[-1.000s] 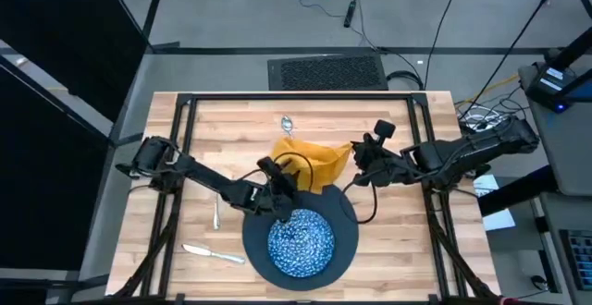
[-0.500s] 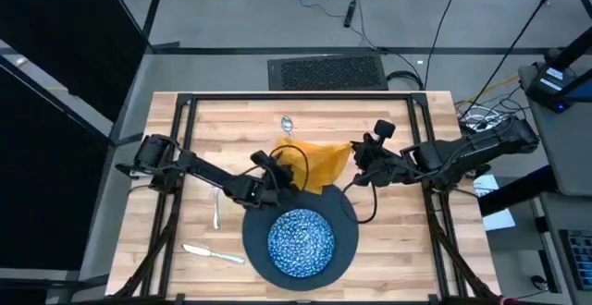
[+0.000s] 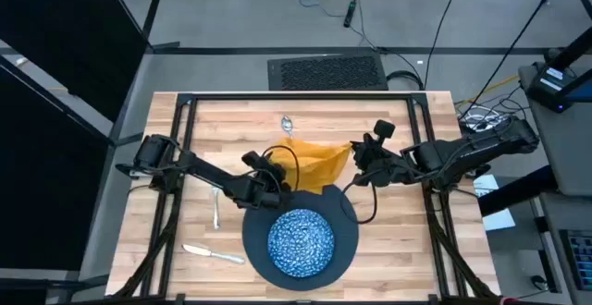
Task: Set table place
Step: Fold the yellow table napkin
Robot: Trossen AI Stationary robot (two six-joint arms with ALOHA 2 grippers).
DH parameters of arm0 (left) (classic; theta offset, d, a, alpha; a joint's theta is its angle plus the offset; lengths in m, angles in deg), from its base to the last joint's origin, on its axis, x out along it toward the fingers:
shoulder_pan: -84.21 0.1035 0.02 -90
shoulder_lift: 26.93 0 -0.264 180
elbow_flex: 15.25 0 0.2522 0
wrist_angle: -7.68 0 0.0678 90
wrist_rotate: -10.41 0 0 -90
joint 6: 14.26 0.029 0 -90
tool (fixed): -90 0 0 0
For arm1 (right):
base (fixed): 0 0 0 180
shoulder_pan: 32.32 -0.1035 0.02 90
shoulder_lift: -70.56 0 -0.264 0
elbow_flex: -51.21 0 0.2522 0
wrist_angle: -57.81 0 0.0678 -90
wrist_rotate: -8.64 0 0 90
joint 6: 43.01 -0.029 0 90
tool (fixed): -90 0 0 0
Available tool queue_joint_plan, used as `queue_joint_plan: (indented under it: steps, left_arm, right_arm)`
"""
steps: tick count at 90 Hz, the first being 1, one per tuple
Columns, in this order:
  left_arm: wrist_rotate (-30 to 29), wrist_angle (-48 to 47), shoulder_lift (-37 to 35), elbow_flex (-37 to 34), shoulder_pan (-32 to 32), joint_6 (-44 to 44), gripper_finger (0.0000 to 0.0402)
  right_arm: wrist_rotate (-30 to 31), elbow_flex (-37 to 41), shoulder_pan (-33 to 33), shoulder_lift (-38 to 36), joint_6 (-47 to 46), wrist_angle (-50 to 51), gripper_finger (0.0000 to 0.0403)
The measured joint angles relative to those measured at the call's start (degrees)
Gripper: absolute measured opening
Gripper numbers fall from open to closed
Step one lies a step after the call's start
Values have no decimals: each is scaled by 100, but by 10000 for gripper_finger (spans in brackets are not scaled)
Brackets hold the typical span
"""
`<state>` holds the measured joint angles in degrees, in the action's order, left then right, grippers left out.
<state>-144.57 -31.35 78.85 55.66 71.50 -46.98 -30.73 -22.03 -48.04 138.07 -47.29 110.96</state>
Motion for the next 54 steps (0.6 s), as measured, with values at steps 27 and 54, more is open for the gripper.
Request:
queue_joint_plan:
  steps: [27, 54]
  left_arm:
    - [281, -470, -2, -4, 0, -589, 185]
    - [858, -484, -4, 75, -46, -397, 17]
  right_arm:
    - [0, 0, 0, 0, 44, -87, 0]
    - [7, 0, 138, 0, 44, -116, 0]
